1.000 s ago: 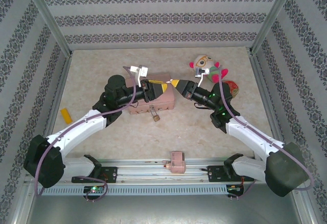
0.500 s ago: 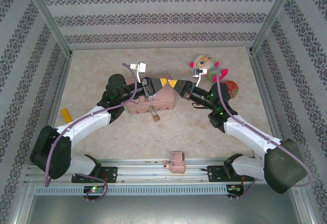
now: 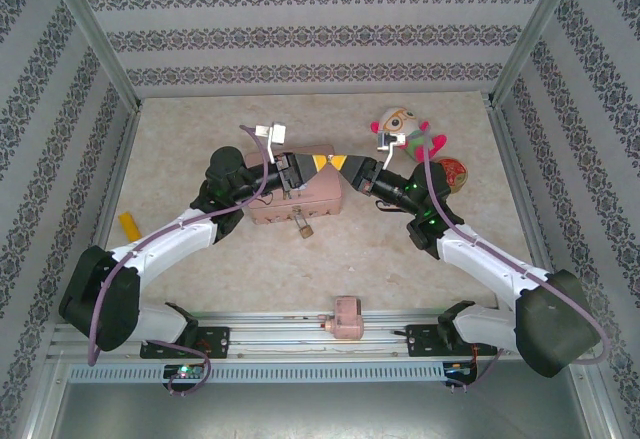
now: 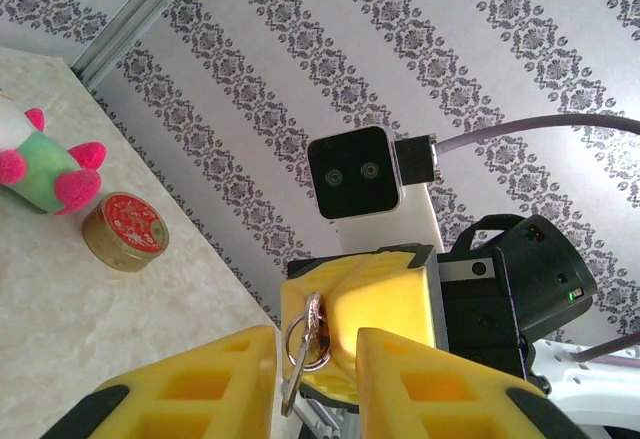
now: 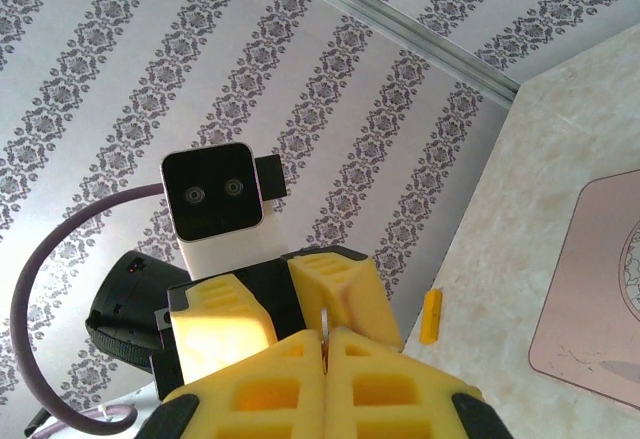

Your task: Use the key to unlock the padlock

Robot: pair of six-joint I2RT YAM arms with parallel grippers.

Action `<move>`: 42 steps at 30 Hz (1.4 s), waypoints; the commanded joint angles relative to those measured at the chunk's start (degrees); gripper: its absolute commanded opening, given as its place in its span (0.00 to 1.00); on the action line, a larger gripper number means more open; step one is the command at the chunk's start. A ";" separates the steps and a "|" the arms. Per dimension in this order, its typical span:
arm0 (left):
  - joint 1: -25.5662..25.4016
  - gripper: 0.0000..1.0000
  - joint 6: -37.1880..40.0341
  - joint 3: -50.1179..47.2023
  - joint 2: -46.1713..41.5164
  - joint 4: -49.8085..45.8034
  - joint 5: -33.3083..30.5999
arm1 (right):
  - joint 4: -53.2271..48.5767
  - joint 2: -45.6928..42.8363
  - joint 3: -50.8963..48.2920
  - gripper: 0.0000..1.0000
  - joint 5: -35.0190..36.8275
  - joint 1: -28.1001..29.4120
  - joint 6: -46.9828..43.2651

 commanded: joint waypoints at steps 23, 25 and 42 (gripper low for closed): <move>2.21 0.00 19.94 7.80 -5.77 -24.33 8.03 | -5.91 -6.41 -0.68 0.50 0.78 -1.34 -8.73; 2.16 0.00 28.89 12.13 -6.95 -37.43 8.47 | -9.89 -9.11 -0.91 0.56 0.95 -2.13 -11.96; 2.02 0.00 67.27 30.91 -5.34 -88.13 13.19 | -23.07 -19.91 0.82 0.67 -8.15 -2.01 -28.70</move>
